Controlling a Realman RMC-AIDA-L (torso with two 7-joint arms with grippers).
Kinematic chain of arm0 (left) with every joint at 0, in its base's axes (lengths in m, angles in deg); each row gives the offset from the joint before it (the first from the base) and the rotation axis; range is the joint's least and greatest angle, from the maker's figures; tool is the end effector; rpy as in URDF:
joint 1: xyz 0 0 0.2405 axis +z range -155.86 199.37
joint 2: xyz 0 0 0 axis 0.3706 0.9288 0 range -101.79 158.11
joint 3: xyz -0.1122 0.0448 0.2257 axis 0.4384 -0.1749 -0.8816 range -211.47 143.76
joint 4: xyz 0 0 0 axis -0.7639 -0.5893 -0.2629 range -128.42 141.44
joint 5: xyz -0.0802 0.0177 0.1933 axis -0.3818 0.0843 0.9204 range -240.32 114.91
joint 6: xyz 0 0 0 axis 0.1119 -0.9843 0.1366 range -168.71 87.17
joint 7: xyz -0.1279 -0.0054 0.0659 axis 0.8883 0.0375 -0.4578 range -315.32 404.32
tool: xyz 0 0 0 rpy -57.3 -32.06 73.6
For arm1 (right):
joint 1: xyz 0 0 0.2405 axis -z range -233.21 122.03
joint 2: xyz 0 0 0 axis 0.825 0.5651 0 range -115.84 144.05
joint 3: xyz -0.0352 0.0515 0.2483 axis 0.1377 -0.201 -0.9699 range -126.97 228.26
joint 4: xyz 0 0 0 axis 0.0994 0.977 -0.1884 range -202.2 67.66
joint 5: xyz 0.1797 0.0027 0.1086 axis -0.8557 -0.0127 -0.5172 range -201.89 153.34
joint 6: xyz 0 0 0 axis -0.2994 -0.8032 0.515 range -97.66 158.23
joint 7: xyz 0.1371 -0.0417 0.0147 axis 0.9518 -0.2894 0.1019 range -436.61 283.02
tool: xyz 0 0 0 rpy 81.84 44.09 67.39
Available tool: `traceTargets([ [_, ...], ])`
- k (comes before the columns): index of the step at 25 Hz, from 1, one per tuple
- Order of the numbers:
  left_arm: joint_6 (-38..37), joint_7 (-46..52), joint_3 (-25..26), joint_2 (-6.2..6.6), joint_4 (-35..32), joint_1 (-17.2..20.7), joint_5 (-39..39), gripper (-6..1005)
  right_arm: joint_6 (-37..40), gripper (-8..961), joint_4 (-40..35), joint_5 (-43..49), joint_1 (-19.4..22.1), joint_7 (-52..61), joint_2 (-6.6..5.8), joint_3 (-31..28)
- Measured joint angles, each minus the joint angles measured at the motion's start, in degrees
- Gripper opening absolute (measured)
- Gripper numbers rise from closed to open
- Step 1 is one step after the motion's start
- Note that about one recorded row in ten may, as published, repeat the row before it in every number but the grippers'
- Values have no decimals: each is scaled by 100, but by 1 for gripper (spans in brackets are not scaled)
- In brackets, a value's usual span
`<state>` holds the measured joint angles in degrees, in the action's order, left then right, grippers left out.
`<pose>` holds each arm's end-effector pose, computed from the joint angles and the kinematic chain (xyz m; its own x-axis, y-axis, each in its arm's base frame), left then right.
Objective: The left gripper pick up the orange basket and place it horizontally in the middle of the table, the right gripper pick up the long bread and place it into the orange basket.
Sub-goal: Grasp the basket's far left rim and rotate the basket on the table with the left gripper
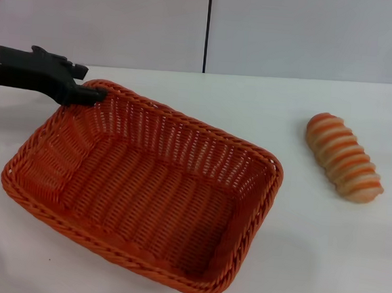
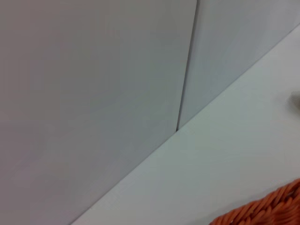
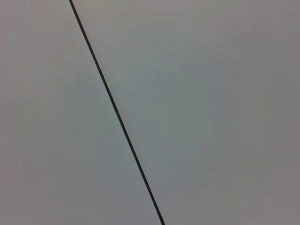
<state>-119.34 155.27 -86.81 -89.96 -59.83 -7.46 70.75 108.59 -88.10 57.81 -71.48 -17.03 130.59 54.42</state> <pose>-0.2500 0.3747 0.0561 0.8603 0.4855 0.1557 0.4987 -0.7376 -0.4552 0.4070 0.2680 0.1136 0.3962 0.0876 -0.9140 -0.9138 -0.0593 -0.4018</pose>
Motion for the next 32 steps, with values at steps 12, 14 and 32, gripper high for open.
traceTargets([
  [12,393,82,-369,-16,163,-45,111,582,0,727,0,-19,-18,0,6,-38],
  [14,410,97,-383,-16,167,-47,147,572,0,727,0,-23,-14,0,6,-46],
  [32,416,257,-521,-8,175,-76,366,268,-66,715,19,-41,-19,0,6,-50],
])
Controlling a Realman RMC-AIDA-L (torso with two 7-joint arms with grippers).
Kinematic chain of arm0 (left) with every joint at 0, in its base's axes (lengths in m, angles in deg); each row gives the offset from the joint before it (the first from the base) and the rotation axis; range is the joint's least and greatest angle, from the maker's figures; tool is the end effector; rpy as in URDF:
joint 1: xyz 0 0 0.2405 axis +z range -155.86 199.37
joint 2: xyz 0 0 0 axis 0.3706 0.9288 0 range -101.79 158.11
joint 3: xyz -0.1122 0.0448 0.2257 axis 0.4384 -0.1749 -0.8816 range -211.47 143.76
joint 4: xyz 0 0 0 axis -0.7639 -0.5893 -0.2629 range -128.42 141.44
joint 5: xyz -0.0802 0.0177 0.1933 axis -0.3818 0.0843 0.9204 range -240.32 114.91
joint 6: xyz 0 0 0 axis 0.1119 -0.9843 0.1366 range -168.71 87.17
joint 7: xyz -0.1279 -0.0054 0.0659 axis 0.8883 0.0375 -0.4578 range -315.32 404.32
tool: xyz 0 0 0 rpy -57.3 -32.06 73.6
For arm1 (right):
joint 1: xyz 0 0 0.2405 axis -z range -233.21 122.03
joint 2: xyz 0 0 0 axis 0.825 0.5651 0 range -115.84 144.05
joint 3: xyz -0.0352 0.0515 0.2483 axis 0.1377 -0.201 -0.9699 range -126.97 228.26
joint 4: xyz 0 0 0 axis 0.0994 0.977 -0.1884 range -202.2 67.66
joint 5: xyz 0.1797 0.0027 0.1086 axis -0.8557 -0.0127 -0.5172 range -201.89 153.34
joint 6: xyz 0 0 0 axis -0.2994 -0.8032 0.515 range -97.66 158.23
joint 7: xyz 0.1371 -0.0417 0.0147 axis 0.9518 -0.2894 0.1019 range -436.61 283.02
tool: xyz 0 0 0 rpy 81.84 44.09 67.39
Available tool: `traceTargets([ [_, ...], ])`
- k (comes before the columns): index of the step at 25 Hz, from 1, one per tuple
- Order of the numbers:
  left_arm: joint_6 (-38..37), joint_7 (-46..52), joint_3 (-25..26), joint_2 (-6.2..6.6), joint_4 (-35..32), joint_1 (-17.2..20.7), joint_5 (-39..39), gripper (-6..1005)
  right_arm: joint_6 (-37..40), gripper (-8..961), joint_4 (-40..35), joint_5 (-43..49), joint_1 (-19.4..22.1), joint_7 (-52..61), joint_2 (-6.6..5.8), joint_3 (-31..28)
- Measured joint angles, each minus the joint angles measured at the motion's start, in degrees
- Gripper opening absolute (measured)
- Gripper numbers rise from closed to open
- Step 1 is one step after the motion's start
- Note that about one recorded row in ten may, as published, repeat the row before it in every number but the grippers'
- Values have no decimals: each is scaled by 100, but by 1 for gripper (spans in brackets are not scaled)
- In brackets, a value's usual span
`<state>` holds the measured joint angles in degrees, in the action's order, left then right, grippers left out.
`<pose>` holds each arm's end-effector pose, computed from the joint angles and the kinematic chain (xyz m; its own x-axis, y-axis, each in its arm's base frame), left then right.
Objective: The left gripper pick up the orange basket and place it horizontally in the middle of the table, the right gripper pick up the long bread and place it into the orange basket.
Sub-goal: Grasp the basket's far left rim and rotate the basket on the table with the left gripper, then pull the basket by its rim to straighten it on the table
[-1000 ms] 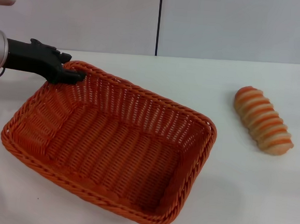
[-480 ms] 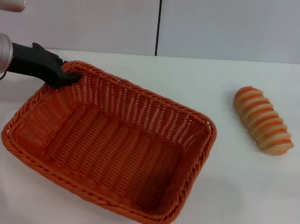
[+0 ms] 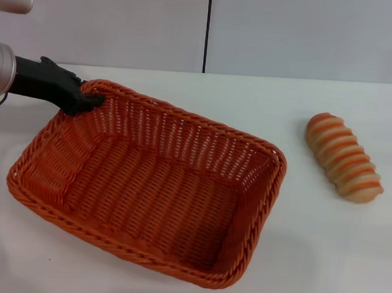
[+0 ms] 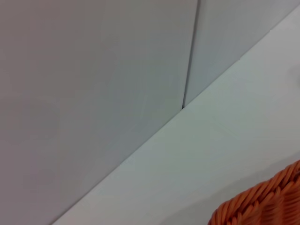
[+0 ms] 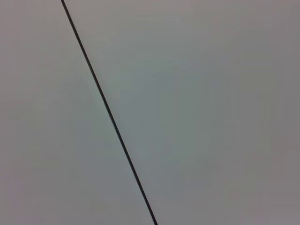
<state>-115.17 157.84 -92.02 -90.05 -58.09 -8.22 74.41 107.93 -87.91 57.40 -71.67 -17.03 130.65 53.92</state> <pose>-0.2514 0.3802 0.0392 0.8615 0.5023 0.0740 0.4723 -0.7395 -0.4796 0.4086 0.2687 0.1143 0.3891 0.0932 -0.9165 -0.9181 -0.0429 -0.3941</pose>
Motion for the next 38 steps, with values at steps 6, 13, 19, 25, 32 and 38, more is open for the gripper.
traceTargets([
  [6,-140,291,89,17,-83,0,-9,267,-66,710,1,-9,-1,0,-3,-8],
  [13,-834,1131,748,38,-457,-21,-87,234,-86,705,-1,-12,-14,0,-25,-20],
  [19,-1149,1717,1315,58,-515,-96,-92,215,-93,701,-19,-12,-63,0,-49,-21],
  [25,-1470,2282,1336,61,-654,-75,-132,201,-93,696,-26,-12,-102,-13,-81,-21],
  [32,-1840,2479,1335,53,-581,-101,-379,196,-101,691,-62,-18,-86,-16,-144,-104],
  [38,-1916,2980,1389,48,-567,-43,-390,197,-101,687,-63,2,-106,-15,-172,-84],
])
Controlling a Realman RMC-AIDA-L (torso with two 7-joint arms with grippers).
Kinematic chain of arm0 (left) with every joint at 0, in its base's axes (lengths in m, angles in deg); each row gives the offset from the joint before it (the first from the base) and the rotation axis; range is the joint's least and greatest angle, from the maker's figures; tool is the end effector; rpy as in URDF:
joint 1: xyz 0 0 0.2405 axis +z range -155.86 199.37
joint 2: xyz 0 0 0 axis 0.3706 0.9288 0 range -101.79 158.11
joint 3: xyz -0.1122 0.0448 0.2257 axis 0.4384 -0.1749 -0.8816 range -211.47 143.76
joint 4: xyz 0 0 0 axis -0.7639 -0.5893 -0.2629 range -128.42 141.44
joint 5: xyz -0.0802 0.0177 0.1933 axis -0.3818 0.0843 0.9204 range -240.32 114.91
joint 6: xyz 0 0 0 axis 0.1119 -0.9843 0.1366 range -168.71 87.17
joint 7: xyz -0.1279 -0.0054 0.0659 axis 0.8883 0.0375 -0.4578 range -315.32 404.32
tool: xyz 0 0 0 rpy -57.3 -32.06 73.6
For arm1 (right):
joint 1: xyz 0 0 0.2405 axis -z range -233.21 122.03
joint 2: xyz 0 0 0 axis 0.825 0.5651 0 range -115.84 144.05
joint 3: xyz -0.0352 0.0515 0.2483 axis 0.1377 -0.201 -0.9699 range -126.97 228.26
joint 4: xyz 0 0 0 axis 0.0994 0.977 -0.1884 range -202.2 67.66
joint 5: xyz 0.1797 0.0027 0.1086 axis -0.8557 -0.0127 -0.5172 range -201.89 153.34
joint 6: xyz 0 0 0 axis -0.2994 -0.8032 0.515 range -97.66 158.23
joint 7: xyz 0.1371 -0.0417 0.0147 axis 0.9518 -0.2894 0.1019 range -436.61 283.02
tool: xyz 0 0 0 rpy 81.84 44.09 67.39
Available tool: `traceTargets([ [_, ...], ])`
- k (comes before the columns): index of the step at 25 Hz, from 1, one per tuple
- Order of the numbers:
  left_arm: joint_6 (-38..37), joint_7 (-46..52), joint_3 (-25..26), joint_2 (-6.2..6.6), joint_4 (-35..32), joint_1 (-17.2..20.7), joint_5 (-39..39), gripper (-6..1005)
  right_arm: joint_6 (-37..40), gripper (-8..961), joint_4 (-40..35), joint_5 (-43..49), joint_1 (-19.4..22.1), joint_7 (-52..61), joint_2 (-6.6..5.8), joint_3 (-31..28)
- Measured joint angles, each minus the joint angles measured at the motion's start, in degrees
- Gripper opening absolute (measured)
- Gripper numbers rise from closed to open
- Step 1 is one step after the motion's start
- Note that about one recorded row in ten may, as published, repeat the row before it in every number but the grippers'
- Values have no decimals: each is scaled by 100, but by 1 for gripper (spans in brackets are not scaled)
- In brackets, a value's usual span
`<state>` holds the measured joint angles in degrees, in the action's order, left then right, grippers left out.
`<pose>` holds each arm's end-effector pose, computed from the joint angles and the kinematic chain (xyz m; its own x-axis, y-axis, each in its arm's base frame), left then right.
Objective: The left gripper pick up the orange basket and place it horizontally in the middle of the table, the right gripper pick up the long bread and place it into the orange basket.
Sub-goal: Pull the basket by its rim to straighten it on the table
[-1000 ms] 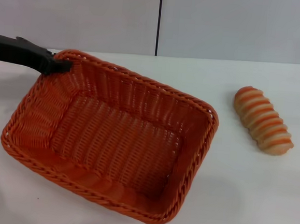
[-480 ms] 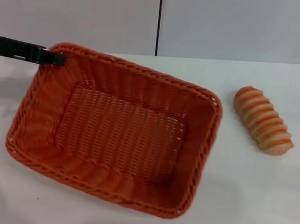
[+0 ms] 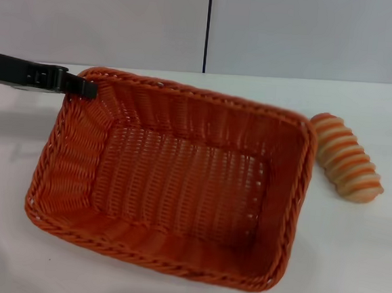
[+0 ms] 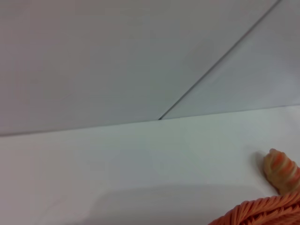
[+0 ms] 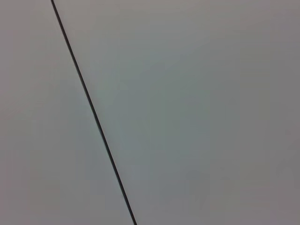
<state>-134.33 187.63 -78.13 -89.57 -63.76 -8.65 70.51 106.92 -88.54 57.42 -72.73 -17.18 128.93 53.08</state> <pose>-0.2404 0.3544 0.0809 0.4299 0.8374 0.3377 0.9025 -0.3875 -0.1881 0.4106 0.2765 0.1327 0.4231 0.1116 -0.8992 -0.9031 -0.0290 -0.4285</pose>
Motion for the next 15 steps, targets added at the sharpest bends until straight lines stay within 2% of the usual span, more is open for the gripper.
traceTargets([
  [7,66,331,-15,-57,134,294,-201,202,-140,681,9,14,-18,-24,-7,38],
  [10,66,331,-15,-57,134,294,-201,205,-211,679,8,14,-33,-26,-14,38],
  [12,273,307,-36,-38,676,416,-546,207,-263,678,9,19,-75,-29,-21,44],
  [15,352,297,-37,-38,744,419,-550,210,-267,675,17,22,-96,-30,-25,53],
])
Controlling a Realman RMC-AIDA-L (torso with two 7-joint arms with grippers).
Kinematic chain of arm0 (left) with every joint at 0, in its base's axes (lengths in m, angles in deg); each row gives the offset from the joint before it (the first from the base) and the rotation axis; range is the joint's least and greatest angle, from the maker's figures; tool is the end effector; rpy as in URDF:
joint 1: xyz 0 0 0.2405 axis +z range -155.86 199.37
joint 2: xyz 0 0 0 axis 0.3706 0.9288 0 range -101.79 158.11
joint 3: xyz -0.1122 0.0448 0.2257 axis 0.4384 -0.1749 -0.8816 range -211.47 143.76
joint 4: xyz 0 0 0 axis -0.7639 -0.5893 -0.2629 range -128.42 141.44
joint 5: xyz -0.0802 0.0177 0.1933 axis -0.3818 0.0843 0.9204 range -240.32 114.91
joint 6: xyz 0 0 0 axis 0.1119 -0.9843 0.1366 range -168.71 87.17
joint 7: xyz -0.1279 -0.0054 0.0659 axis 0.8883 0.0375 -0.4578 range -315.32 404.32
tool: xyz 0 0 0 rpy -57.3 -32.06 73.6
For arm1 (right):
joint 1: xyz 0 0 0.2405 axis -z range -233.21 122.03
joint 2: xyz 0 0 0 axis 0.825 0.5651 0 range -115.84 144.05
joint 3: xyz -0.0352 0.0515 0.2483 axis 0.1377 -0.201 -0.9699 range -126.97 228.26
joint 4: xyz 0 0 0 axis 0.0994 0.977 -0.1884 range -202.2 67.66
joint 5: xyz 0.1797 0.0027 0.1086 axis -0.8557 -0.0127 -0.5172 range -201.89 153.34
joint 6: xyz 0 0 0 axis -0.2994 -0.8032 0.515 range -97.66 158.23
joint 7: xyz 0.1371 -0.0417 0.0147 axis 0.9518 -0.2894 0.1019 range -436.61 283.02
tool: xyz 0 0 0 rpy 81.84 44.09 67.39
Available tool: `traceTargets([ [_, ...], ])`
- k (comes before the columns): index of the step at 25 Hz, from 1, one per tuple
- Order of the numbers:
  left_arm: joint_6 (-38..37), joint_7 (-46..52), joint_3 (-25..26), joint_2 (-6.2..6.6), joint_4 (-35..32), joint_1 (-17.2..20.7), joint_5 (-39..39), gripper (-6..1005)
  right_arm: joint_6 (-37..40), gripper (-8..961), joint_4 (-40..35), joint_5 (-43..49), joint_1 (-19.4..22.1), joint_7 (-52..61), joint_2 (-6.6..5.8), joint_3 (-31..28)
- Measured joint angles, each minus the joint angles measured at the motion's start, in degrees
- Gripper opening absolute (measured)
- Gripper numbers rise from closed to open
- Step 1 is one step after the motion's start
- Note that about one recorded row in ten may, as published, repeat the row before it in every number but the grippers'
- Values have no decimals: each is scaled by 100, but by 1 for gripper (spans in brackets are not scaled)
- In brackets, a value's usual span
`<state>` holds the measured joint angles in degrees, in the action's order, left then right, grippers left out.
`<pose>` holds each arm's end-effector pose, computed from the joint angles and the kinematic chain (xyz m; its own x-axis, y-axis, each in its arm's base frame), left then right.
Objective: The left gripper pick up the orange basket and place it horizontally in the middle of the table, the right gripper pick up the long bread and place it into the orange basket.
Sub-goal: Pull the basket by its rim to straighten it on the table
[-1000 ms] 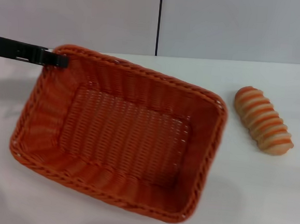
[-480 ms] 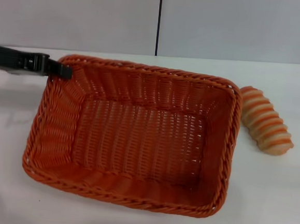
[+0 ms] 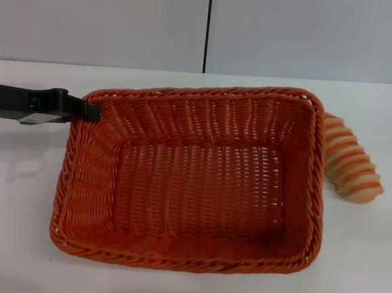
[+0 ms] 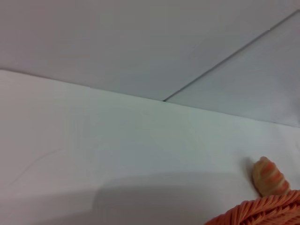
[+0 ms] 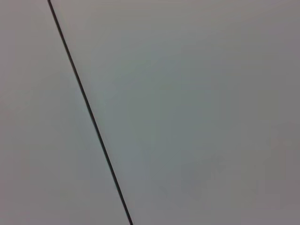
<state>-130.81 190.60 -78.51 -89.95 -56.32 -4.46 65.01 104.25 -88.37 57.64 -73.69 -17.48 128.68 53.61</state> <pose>-0.2694 0.3378 0.0591 0.2285 0.8945 0.3842 0.9722 -0.2302 -0.0423 0.4122 0.2848 0.1317 0.4318 0.0869 -0.8978 -0.9007 -0.0121 -0.4344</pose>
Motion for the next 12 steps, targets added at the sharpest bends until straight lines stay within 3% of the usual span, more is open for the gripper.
traceTargets([
  [5,78,-11,21,25,198,-53,15,214,-4,672,16,0,-27,1,-11,3],
  [10,79,-94,2,137,361,-125,39,219,-6,668,19,9,-29,9,-21,4],
  [12,67,-124,8,148,371,-135,39,295,-6,667,19,16,-28,22,-41,72],
])
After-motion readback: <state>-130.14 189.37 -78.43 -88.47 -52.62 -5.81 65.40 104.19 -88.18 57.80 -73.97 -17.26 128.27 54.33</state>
